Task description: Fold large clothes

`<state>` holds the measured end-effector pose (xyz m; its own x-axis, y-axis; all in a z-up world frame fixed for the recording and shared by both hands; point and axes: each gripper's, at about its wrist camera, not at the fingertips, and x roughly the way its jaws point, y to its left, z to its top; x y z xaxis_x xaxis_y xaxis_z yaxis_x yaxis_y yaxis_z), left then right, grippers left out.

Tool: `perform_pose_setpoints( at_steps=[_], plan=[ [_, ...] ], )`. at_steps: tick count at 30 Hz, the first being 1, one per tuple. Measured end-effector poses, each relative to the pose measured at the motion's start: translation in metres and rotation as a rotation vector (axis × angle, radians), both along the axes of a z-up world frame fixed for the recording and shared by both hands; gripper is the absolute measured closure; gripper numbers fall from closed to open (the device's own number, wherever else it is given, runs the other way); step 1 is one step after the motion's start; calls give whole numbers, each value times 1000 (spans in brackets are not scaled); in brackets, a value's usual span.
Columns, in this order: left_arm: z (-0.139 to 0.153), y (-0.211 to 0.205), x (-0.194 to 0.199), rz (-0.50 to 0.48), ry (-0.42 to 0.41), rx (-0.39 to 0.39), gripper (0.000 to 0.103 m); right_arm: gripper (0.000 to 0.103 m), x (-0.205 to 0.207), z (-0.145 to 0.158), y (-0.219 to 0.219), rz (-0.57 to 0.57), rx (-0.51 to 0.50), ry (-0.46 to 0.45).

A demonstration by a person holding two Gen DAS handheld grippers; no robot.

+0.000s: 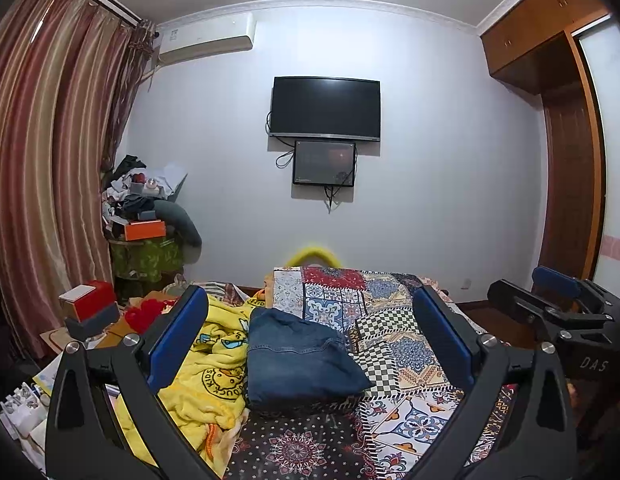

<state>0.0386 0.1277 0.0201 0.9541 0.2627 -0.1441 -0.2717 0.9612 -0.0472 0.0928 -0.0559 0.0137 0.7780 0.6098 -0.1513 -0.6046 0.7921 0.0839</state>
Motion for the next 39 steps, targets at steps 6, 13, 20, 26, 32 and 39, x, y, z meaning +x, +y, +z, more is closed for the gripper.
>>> perform_pose_setpoints(
  at_steps=[6, 13, 20, 26, 32, 39],
  plan=[
    [-1, 1, 0, -4, -1, -4, 0, 0, -1, 3, -1, -3, 1, -1],
    [-1, 1, 0, -2, -2, 0, 0, 0, -1, 3, -2, -4, 5, 1],
    [-2, 1, 0, -6, 0, -2, 0, 0, 0, 3, -3, -6, 1, 6],
    [-2, 3, 1, -11, 3, -5, 0, 0, -2, 2, -3, 0, -1, 5],
    [-1, 8, 2, -22, 4, -16, 0, 0, -3, 4, -2, 0, -3, -1],
    [-2, 9, 4, -53, 19, -9, 0, 0, -3, 4, -2, -1, -5, 0]
  ],
)
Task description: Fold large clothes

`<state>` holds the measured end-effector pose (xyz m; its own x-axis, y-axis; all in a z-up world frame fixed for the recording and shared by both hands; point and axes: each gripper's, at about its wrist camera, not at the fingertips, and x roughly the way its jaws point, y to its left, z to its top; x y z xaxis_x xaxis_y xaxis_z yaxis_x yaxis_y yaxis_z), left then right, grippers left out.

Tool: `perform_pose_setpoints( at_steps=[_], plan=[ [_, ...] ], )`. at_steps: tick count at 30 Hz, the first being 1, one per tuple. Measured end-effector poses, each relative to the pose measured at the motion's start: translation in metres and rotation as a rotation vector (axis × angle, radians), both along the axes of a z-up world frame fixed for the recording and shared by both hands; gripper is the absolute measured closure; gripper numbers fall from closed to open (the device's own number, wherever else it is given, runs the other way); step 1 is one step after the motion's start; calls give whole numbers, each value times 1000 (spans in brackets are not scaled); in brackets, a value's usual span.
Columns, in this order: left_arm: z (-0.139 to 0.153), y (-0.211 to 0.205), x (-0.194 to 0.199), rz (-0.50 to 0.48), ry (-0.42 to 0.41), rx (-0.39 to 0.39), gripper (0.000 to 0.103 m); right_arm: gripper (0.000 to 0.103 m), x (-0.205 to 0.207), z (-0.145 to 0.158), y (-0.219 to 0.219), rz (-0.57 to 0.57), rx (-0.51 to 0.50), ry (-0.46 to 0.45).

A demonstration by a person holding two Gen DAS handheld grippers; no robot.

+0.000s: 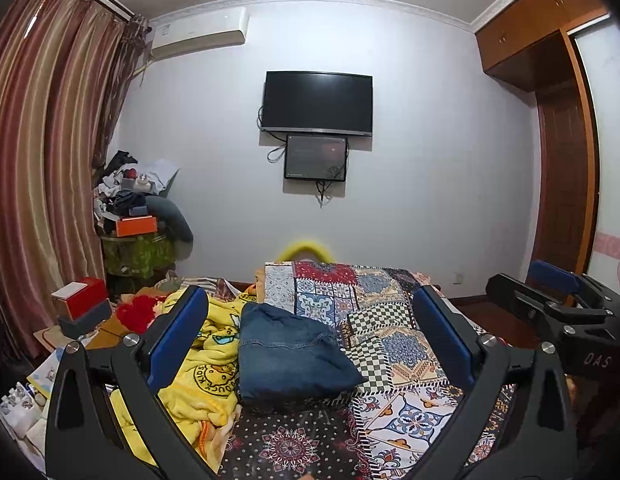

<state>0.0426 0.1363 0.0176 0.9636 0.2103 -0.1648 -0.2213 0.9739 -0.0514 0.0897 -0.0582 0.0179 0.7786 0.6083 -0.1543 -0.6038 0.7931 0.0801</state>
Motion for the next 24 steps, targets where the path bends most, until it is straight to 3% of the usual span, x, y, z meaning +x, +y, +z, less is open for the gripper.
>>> perform_pose_setpoints(
  at_steps=[24],
  plan=[
    [-4, -2, 8, -19, 21, -7, 0, 0, 6, -4, -1, -34, -1, 28]
  ],
)
